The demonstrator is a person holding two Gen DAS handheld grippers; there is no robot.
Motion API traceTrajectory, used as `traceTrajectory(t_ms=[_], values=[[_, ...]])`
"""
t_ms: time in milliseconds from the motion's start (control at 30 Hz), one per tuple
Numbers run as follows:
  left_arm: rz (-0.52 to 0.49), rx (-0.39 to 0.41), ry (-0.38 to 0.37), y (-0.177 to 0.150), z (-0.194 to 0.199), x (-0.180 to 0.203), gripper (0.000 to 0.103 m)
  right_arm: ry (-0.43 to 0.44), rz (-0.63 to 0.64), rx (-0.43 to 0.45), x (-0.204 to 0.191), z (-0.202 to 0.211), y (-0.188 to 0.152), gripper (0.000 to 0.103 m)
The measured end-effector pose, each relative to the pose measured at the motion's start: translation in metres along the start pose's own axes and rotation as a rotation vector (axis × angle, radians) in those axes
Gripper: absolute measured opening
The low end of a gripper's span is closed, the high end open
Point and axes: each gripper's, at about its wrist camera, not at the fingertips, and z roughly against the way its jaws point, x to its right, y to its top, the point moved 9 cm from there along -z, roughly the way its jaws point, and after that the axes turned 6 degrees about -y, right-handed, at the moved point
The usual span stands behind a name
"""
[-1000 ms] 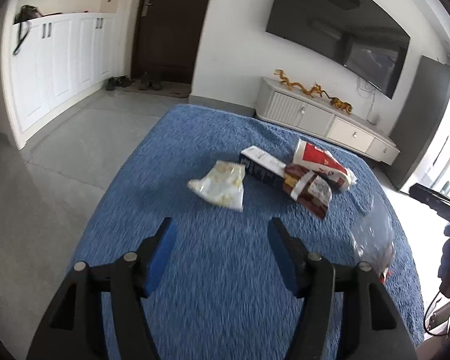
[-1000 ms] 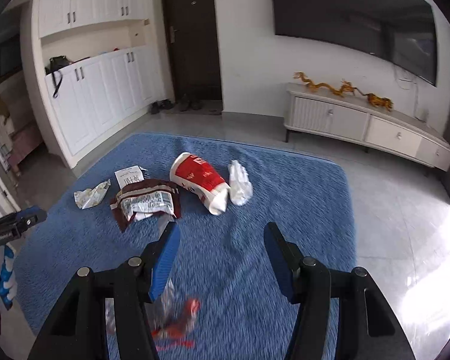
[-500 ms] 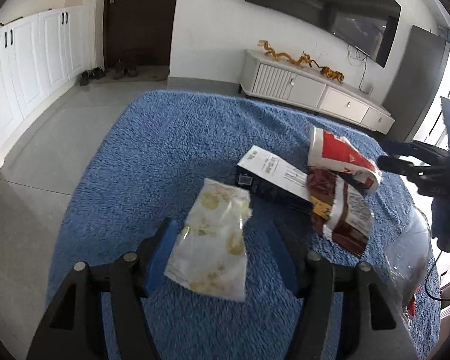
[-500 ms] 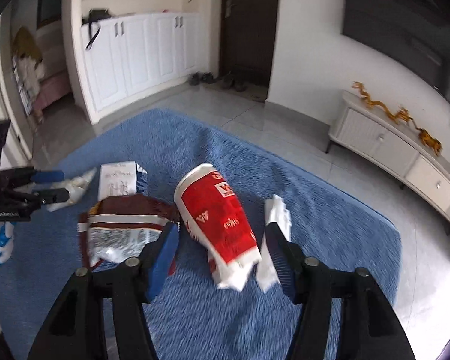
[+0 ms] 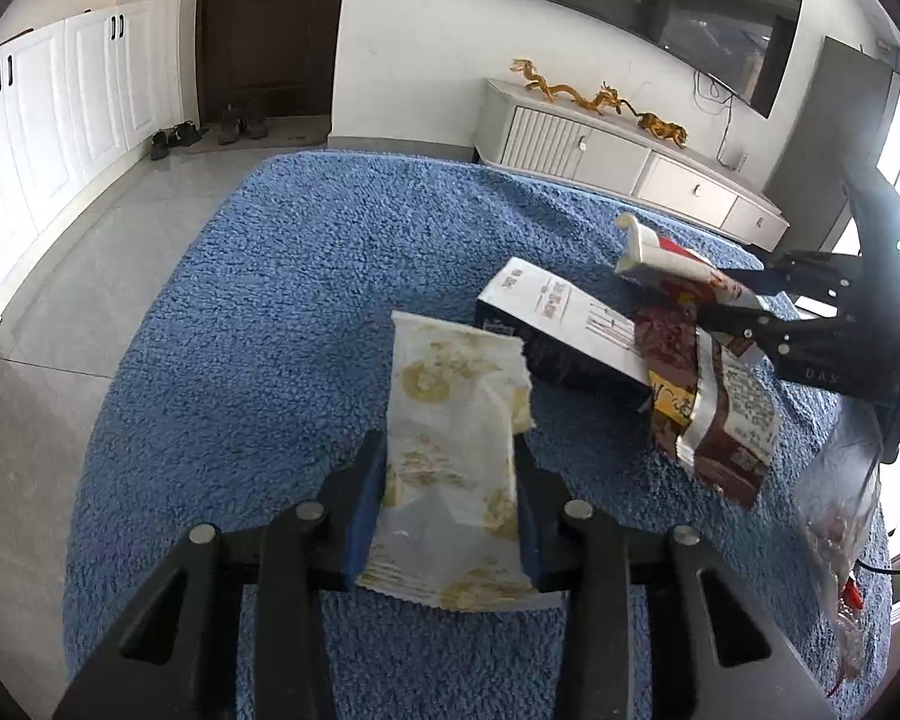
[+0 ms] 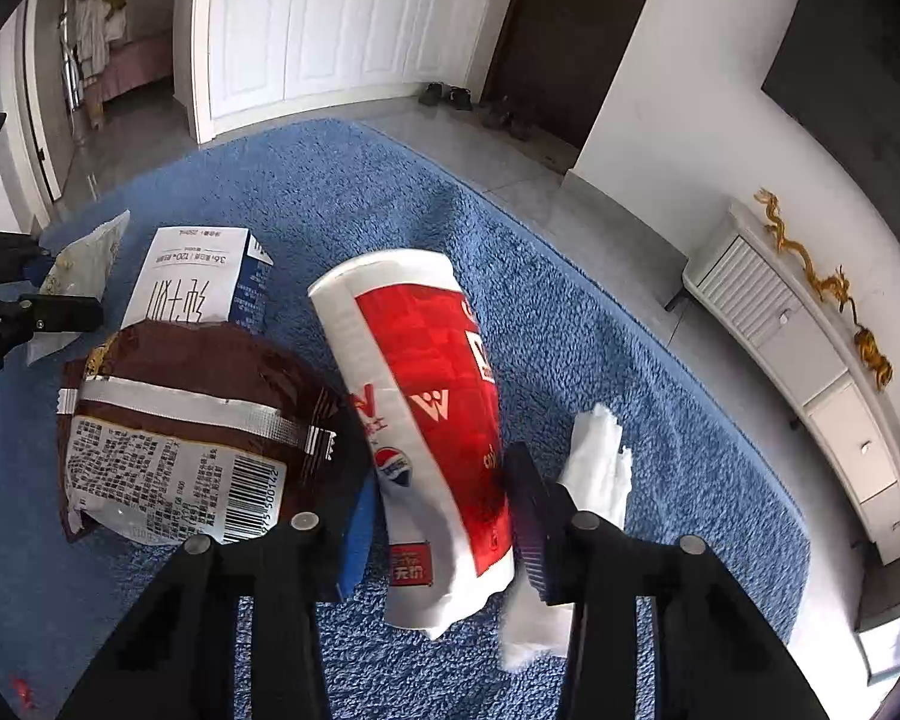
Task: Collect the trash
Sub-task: 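Grasp the white printed wrapper with the left tool while the right tool grasps the red-and-white cup, then carry both items over the white bin and open both tools to drop them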
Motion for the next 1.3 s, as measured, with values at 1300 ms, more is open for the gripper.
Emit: traceTrajectory(t_ms=[1300], values=[[-0.315, 0.184, 0.062, -0.065, 0.181, 0.204, 0.033, -0.074, -0.361, 0.254, -0.001, 0.285, -0.124, 0.028]])
